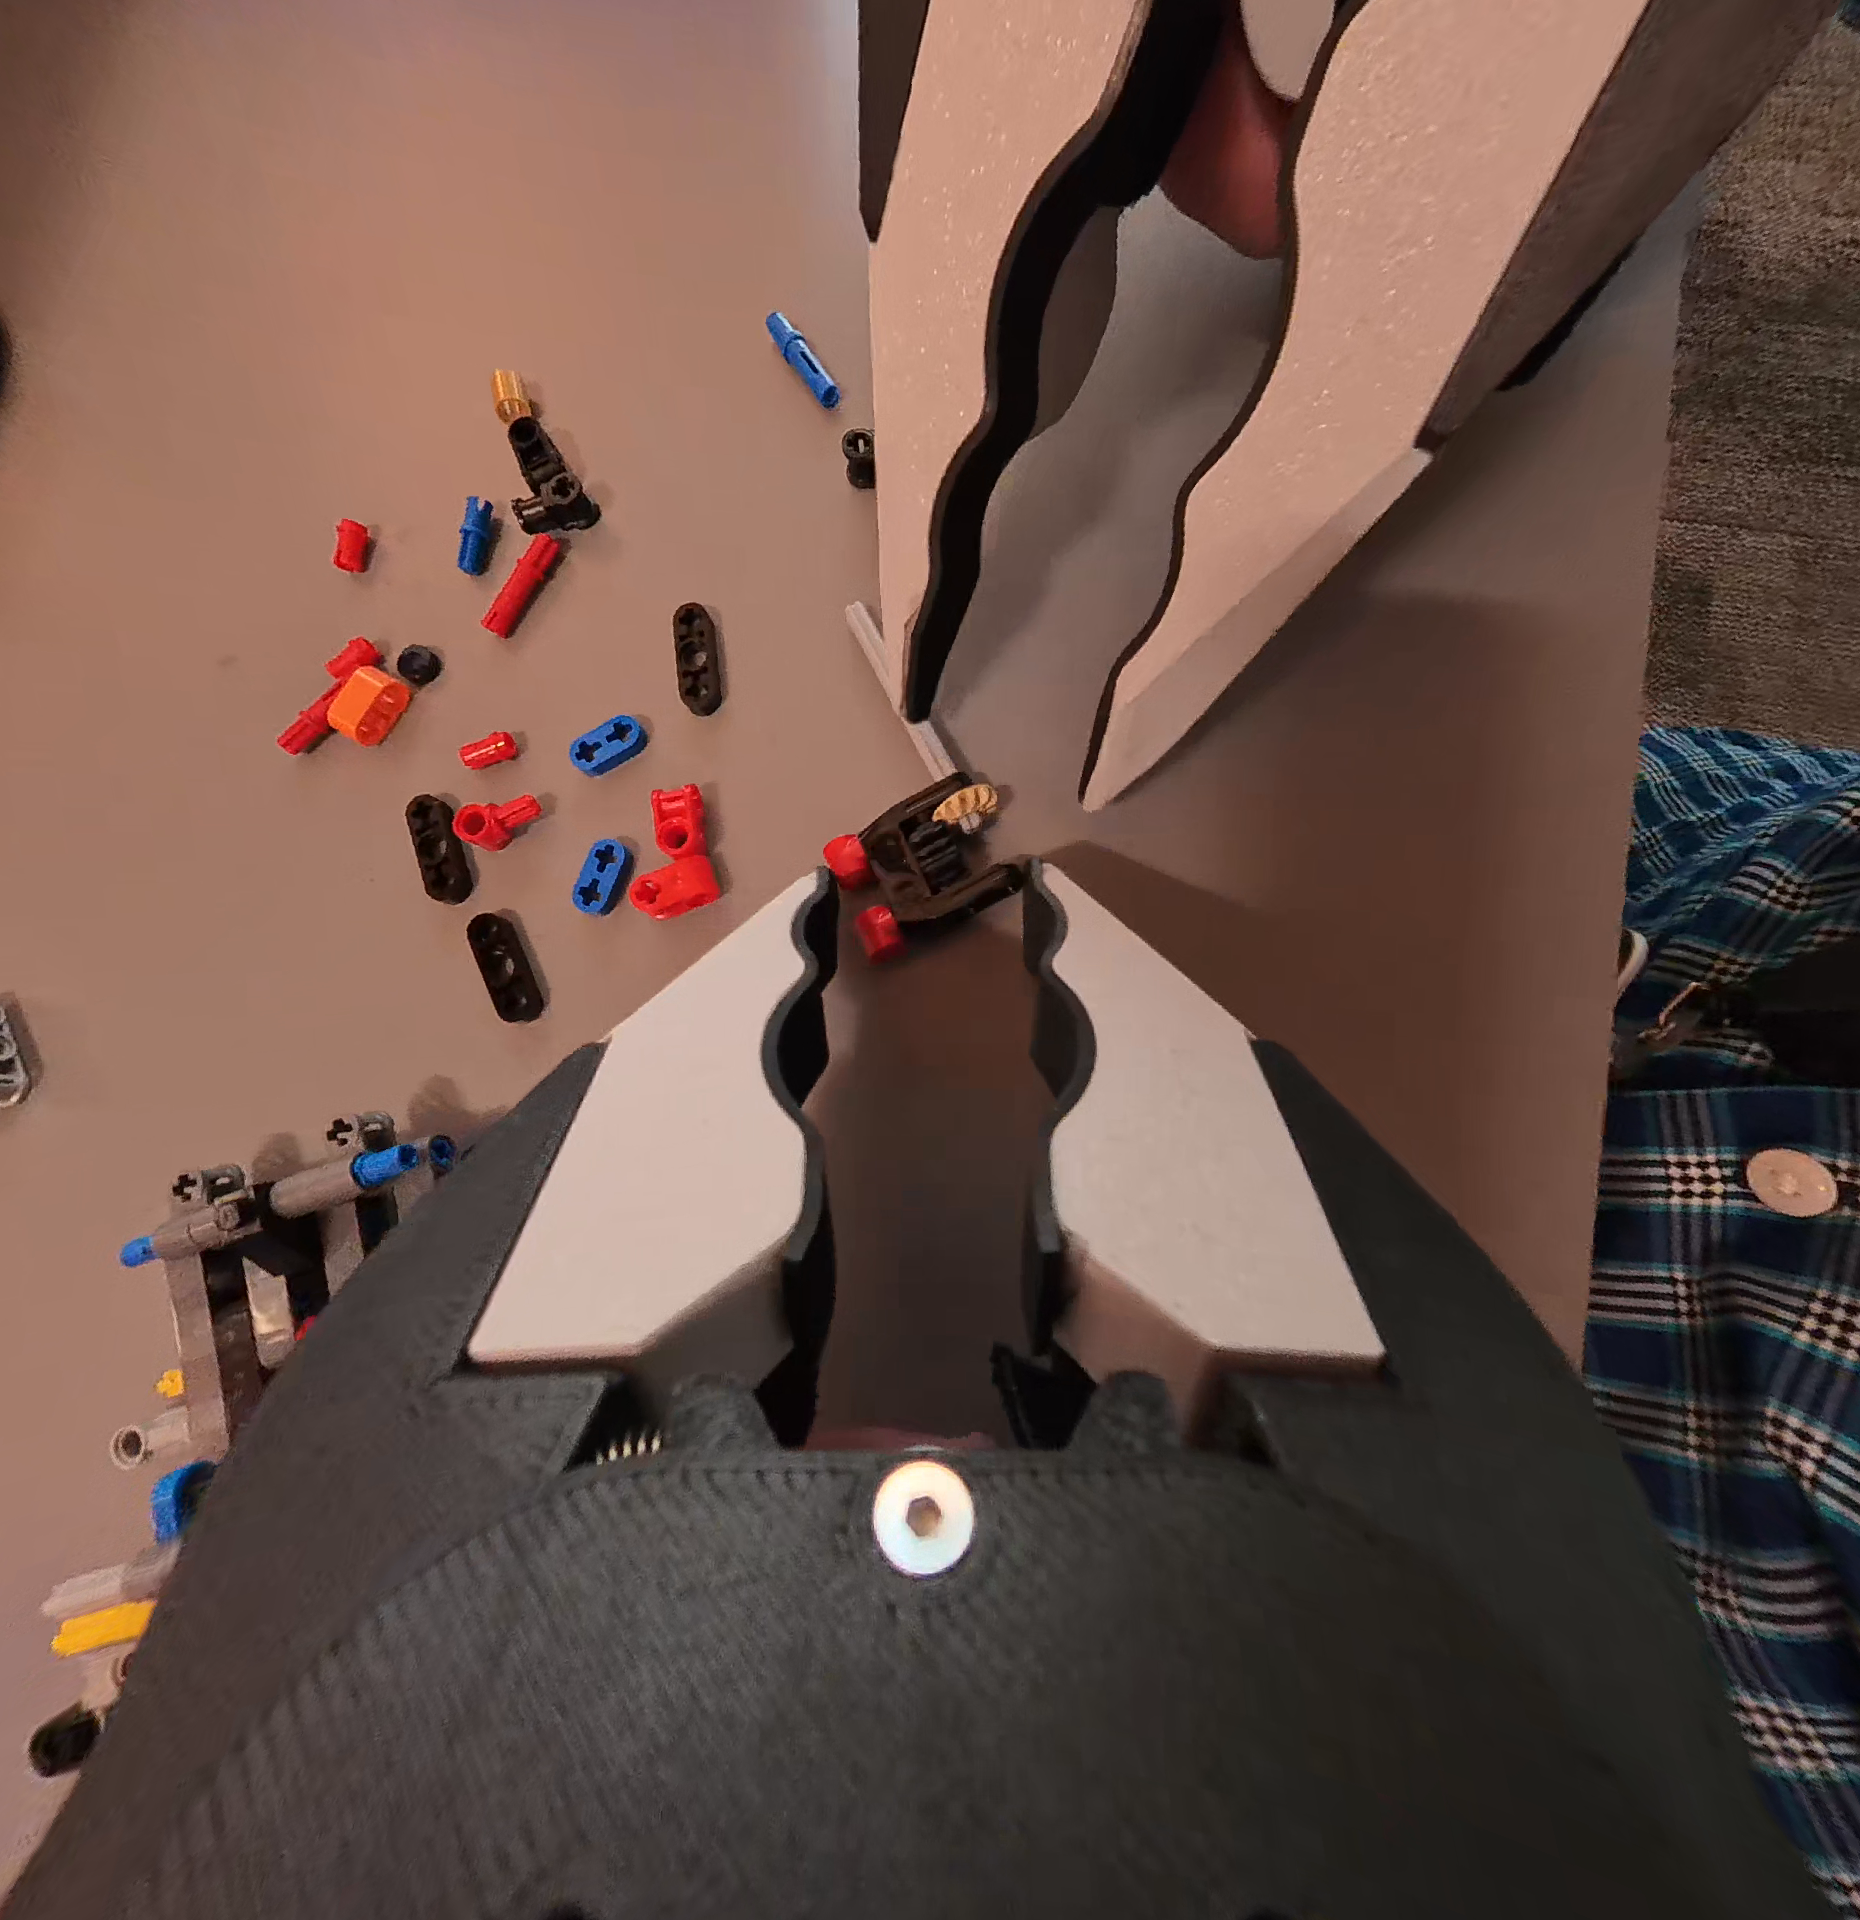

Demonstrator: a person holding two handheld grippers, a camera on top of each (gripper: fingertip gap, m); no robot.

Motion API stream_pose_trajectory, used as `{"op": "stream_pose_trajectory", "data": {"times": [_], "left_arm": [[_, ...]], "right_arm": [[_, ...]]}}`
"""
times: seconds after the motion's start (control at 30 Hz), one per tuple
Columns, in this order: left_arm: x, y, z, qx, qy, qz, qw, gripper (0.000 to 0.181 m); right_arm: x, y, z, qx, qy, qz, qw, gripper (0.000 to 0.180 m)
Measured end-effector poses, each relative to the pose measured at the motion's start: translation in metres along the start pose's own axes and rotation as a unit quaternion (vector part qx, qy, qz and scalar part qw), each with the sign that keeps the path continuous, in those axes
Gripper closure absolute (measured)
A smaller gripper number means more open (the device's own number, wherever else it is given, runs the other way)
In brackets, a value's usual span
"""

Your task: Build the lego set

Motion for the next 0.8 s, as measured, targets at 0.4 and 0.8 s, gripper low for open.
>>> {"op": "stream_pose_trajectory", "data": {"times": [0.4,0.8], "left_arm": [[0.008,-0.012,0.009,0.017,-0.005,0.055,0.998,0.137],[0.007,-0.021,0.019,0.038,-0.037,0.081,0.995,0.116]], "right_arm": [[-0.012,0.009,-0.013,0.003,0.003,-0.009,1.000,0.137],[-0.015,0.012,-0.016,0.018,-0.001,0.001,1.000,0.138]]}}
Point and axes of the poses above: each gripper's, where its closed fingertips meet, z back along the fingers, y out of its top, x = y × z across the jaws, the point moved 7 cm from there along z, back along the fingers, and after that the axes turned 4 degrees about -z, right-handed, at the moved point
